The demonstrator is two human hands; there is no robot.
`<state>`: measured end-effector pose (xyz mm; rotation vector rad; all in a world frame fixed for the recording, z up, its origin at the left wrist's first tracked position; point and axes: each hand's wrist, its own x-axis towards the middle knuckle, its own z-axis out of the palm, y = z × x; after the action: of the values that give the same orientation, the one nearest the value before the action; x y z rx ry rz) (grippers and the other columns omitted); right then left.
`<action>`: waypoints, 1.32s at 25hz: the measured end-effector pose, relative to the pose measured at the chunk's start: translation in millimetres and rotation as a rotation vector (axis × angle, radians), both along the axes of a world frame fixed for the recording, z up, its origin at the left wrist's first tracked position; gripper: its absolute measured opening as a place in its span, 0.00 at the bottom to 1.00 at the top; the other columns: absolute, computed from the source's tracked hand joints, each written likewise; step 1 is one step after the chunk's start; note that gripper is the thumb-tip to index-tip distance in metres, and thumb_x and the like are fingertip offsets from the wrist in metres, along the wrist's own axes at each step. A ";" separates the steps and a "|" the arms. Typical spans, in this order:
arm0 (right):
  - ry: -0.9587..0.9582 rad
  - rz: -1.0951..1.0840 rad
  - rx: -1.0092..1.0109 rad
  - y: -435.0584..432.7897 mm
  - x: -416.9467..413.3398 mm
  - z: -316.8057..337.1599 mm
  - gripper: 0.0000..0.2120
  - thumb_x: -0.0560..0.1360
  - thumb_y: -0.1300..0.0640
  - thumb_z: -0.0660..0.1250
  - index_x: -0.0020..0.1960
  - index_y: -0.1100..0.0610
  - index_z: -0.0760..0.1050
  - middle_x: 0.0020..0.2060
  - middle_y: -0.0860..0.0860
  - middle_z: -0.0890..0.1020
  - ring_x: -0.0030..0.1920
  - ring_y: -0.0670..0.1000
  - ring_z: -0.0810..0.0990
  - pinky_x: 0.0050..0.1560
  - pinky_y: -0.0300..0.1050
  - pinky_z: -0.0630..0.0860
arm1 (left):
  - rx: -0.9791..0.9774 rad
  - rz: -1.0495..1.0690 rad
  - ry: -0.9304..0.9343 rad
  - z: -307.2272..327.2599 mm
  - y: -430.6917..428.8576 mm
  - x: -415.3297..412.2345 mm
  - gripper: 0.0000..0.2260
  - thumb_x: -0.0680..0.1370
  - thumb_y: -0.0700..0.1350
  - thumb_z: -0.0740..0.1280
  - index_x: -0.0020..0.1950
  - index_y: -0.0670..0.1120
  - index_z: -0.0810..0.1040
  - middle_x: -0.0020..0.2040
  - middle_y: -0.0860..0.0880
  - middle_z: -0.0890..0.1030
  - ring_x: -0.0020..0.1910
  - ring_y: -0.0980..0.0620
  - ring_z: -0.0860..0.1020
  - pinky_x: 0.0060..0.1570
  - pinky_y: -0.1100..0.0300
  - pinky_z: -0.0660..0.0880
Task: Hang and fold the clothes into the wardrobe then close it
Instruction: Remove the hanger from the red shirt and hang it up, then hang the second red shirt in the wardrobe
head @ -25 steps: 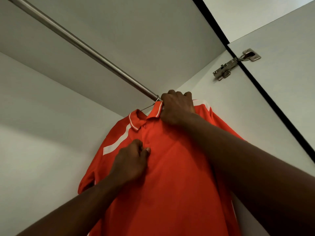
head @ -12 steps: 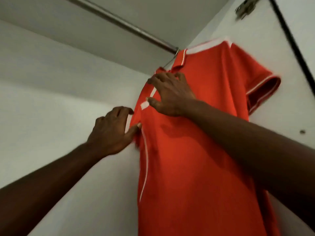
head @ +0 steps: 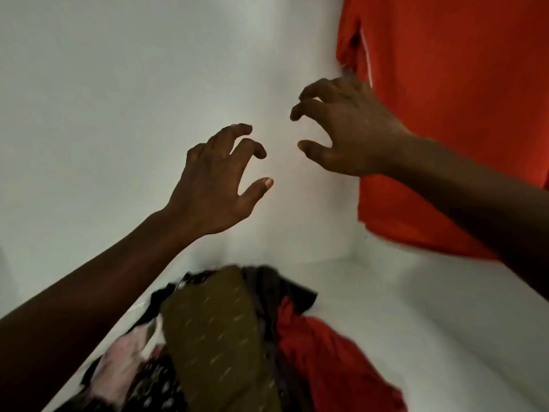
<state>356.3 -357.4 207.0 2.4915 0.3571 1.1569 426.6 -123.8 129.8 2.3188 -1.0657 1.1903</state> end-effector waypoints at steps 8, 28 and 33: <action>0.530 0.265 0.727 78.5 -17.4 -171.8 0.11 0.78 0.47 0.70 0.59 0.46 0.79 0.54 0.44 0.80 0.51 0.45 0.81 0.48 0.39 0.78 | -0.262 -0.169 0.567 -130.5 97.5 -40.9 0.14 0.78 0.53 0.72 0.62 0.58 0.76 0.72 0.57 0.71 0.72 0.56 0.71 0.69 0.48 0.73; 0.115 0.387 1.632 99.9 -40.8 -326.2 0.07 0.79 0.59 0.69 0.45 0.51 0.71 0.41 0.49 0.79 0.44 0.47 0.78 0.49 0.49 0.75 | -0.441 0.378 0.818 -272.6 140.8 -98.5 0.16 0.80 0.53 0.69 0.67 0.54 0.75 0.64 0.49 0.81 0.59 0.51 0.78 0.56 0.52 0.76; 0.388 -0.134 1.079 29.8 -41.2 -337.9 0.27 0.75 0.42 0.69 0.70 0.50 0.69 0.66 0.56 0.74 0.68 0.61 0.70 0.67 0.63 0.69 | -0.462 0.386 0.772 -245.4 88.0 -137.5 0.30 0.78 0.73 0.55 0.73 0.57 0.67 0.73 0.49 0.70 0.72 0.48 0.69 0.68 0.41 0.71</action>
<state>315.1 -327.6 -131.0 3.5892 -0.4904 0.9184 289.1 -35.8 -115.6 2.3063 -0.0665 0.4583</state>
